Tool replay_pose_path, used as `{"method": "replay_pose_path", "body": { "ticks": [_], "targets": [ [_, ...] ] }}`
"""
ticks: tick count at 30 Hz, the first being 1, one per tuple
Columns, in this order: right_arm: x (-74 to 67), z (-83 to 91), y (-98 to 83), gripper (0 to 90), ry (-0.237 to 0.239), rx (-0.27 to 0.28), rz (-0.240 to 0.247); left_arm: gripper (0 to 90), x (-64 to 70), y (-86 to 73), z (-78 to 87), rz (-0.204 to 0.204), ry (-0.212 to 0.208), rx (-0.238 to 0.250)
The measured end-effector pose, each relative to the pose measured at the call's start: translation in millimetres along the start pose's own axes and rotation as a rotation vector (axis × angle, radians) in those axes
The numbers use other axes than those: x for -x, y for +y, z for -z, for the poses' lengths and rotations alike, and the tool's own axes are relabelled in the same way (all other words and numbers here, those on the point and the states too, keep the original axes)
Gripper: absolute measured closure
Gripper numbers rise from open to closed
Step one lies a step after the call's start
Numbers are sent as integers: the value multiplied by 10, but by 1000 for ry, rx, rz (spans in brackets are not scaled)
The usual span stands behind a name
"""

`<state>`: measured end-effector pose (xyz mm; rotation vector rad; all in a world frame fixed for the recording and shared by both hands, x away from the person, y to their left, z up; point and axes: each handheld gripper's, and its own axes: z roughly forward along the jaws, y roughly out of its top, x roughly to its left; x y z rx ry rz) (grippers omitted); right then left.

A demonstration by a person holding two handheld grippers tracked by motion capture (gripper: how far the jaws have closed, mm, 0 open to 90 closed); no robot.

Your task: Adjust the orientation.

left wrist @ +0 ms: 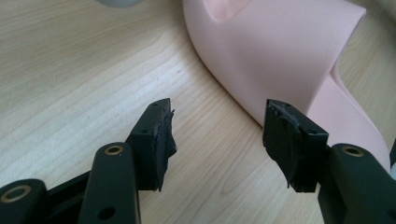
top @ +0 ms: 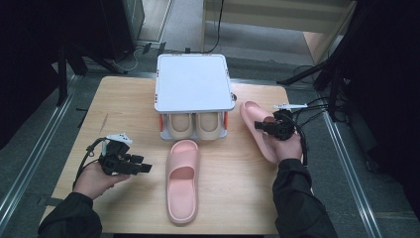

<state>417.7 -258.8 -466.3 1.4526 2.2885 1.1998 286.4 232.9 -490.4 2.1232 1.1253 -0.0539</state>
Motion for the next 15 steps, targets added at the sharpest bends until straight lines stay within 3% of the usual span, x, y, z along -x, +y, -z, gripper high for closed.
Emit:
{"method": "replay_pose_path", "body": {
  "ticks": [15],
  "targets": [
    [-271, 307, -191, 855, 14, 14, 12, 404, 11, 216, -125, -35, -23, 8]
  ]
}}
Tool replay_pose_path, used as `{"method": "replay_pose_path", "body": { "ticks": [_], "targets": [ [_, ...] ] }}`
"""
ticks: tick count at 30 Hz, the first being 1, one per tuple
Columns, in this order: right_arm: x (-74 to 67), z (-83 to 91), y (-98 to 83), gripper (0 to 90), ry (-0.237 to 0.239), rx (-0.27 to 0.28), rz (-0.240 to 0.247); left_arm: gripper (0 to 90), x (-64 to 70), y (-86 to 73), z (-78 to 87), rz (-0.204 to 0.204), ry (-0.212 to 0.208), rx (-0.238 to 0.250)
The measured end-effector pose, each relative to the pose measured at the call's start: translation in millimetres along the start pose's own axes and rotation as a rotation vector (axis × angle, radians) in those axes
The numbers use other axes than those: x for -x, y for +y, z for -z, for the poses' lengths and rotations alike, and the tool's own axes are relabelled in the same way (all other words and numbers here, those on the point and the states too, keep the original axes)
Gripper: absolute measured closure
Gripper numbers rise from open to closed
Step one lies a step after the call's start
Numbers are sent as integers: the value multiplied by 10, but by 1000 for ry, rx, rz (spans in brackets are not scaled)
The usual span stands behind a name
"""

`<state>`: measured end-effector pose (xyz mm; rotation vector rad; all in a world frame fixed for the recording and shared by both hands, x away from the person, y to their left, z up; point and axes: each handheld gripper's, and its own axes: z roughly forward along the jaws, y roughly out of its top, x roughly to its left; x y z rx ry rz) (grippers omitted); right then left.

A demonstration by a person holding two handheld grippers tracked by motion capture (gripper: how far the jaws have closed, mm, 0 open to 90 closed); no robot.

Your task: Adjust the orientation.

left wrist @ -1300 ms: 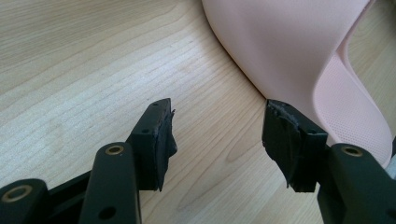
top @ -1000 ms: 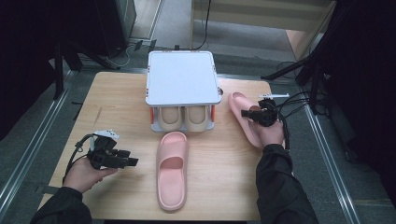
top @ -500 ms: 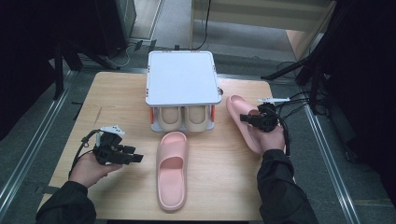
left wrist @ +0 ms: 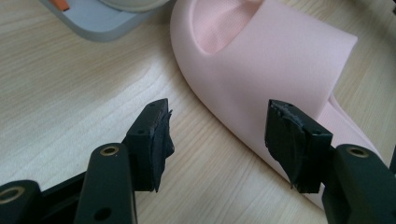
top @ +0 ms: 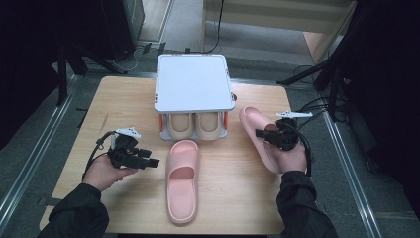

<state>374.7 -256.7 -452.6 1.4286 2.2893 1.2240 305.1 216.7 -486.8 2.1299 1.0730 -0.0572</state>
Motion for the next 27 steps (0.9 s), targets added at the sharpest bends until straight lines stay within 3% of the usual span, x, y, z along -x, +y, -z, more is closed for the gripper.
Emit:
{"method": "replay_pose_path", "body": {
  "ticks": [8, 27],
  "targets": [
    [-202, 140, -98, 854, 7, 0, 16, 407, -13, 83, -33, -15, -15, -2],
    [-644, 254, -371, 852, 43, -20, 46, 467, -24, 223, -86, -18, -31, 3]
  ]
}}
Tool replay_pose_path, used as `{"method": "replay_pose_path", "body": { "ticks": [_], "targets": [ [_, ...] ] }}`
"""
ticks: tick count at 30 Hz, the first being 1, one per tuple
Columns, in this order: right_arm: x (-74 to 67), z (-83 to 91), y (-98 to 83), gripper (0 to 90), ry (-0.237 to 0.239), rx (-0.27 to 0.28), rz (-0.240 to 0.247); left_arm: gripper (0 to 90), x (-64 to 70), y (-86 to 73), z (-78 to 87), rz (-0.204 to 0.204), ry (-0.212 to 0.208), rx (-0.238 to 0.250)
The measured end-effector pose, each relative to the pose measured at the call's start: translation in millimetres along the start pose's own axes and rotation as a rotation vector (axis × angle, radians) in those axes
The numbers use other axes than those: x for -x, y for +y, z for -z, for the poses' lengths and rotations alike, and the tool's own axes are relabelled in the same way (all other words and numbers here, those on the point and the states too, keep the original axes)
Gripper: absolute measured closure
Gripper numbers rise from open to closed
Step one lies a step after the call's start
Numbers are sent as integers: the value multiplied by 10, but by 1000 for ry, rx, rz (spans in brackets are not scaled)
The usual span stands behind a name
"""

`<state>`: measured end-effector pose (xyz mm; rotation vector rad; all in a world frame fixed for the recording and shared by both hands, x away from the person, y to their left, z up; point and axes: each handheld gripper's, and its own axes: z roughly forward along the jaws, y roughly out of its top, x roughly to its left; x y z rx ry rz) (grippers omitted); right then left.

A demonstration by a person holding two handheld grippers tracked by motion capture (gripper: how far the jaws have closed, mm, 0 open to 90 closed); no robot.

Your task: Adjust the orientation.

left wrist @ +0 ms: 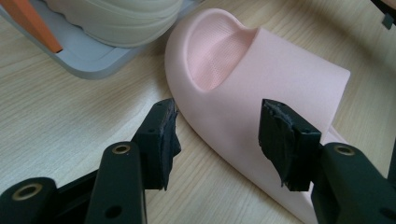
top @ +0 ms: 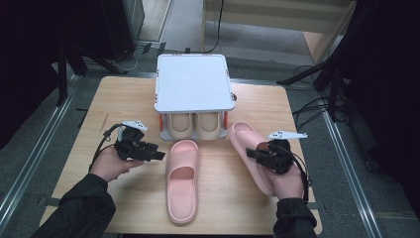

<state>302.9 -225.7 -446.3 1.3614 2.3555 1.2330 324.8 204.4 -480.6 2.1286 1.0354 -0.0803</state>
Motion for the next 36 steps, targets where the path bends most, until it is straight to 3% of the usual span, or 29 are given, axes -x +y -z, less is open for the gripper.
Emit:
{"method": "replay_pose_path", "body": {
  "ticks": [10, 18, 27, 36],
  "targets": [
    [-221, -124, -125, 851, 28, -50, 16, 488, 18, 26, -12, -19, 5, 3],
    [-397, -344, -250, 850, 37, -132, 42, 491, 19, 28, -23, -18, 6, -3],
    [-587, -557, -323, 834, 14, -200, 116, 490, 59, 28, -75, -43, 6, -21],
    [-718, -729, -310, 803, 18, -201, 121, 489, 65, 24, -95, -56, 5, -27]
  ]
}}
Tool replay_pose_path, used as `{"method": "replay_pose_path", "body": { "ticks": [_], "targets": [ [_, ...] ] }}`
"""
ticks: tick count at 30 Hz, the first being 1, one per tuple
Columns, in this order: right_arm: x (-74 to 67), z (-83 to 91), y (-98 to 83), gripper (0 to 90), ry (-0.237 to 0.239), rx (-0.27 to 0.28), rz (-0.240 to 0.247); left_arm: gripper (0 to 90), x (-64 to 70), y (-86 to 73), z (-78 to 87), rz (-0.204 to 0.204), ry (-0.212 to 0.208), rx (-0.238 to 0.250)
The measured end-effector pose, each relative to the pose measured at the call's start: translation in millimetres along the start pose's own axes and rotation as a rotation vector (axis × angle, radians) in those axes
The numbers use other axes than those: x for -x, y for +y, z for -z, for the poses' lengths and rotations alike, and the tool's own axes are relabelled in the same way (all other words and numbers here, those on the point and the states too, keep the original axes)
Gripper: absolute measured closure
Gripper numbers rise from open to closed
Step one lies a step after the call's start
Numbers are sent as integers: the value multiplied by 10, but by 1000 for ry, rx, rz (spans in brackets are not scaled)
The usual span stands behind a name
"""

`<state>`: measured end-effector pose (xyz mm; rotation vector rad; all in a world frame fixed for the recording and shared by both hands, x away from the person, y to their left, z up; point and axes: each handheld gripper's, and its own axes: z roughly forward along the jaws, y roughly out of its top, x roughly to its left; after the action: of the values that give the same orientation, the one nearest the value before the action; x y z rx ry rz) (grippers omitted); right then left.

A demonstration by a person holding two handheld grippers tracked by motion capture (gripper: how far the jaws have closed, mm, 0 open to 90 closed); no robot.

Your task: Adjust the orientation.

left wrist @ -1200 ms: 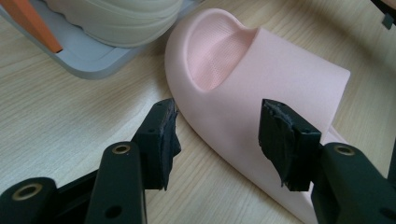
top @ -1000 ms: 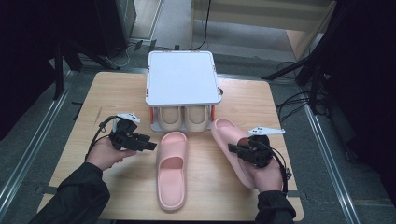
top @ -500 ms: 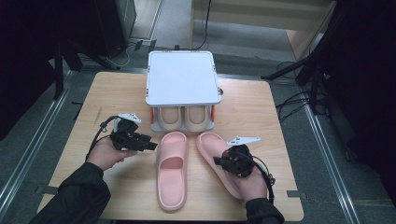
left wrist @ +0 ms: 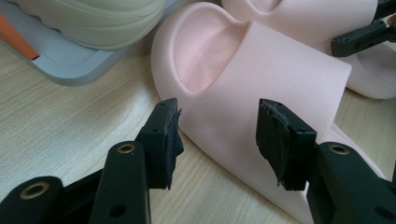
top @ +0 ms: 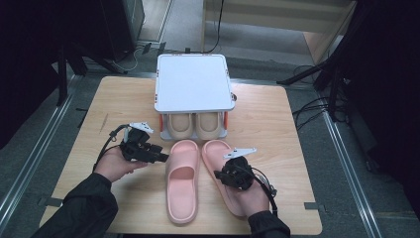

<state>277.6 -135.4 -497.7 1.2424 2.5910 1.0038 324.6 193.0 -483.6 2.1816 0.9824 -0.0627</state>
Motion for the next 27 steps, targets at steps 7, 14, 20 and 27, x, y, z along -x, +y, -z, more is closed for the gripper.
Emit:
{"method": "replay_pose_path", "body": {
  "ticks": [7, 14, 20, 27],
  "targets": [
    [6, -71, 32, 759, 37, 12, -9, 486, 8, -21, 4, 1, 2, 2],
    [48, 67, 38, 644, 92, 47, -44, 483, 4, -50, 36, 7, 6, 11],
    [118, 342, -43, 678, 118, 87, -58, 556, 9, -57, 67, 12, -7, 19],
    [348, 541, -93, 818, 98, 133, -86, 665, 21, -60, 72, 14, 0, 11]
  ]
}}
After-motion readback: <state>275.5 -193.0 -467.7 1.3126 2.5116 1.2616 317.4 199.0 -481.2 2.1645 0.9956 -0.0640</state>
